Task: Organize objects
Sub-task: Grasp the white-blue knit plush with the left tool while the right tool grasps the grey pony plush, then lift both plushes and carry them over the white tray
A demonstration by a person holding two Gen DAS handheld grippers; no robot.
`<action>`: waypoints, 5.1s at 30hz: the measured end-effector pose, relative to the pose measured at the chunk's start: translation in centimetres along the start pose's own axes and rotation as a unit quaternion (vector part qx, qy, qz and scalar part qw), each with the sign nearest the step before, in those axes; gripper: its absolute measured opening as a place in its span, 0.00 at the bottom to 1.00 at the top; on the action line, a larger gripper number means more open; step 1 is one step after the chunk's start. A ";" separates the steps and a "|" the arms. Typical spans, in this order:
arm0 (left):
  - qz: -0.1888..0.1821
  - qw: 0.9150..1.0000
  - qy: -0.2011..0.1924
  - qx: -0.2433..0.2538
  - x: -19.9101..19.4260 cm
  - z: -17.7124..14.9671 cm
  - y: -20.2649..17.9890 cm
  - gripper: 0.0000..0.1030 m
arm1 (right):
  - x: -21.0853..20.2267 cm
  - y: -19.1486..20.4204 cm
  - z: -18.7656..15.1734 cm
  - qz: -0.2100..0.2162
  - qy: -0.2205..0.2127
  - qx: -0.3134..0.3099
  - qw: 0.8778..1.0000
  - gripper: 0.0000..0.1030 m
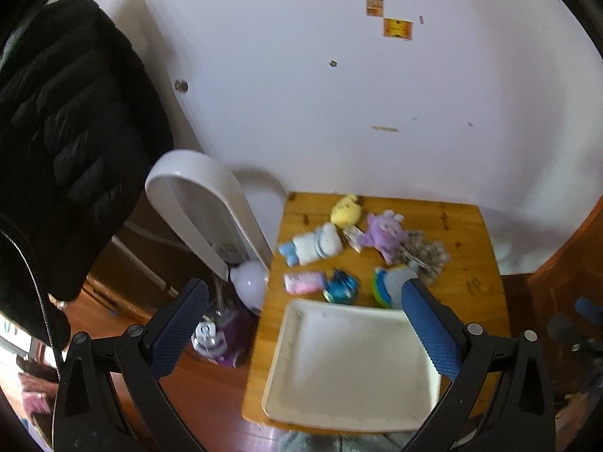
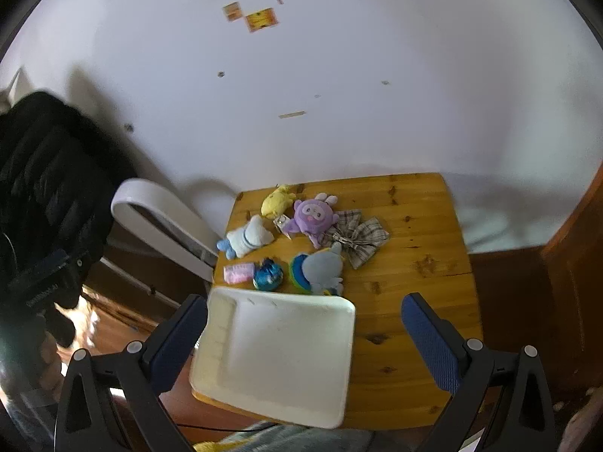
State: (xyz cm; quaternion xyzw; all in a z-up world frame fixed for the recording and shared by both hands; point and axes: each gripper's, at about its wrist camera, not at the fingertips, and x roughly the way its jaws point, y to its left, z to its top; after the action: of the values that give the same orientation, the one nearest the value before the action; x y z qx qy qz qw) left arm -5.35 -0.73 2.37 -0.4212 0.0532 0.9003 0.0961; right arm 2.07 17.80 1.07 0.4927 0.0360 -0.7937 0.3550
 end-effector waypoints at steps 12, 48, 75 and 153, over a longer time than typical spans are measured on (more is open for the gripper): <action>-0.099 0.985 0.070 0.120 15.1 5.3 2.4 0.99 | 12.5 0.7 3.9 -0.019 0.073 0.096 0.993 1.00; -0.145 0.894 0.199 0.373 44.5 -2.2 -6.5 0.98 | 39.5 -2.7 -2.0 0.012 0.306 0.001 0.952 0.97; -0.166 0.922 0.217 0.274 39.8 3.1 -3.0 0.63 | 29.9 -0.4 1.7 0.031 0.171 -0.029 0.984 0.69; -0.182 0.969 0.122 0.115 3.5 -7.9 4.5 0.68 | 3.6 -1.8 -6.6 0.208 0.177 0.039 0.961 0.71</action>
State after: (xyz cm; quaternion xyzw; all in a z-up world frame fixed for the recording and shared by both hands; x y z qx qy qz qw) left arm -2.58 -6.10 -5.29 -0.5167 0.0901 0.7974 0.2983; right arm 5.07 19.90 -5.72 0.6357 -0.0356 -0.6031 0.4805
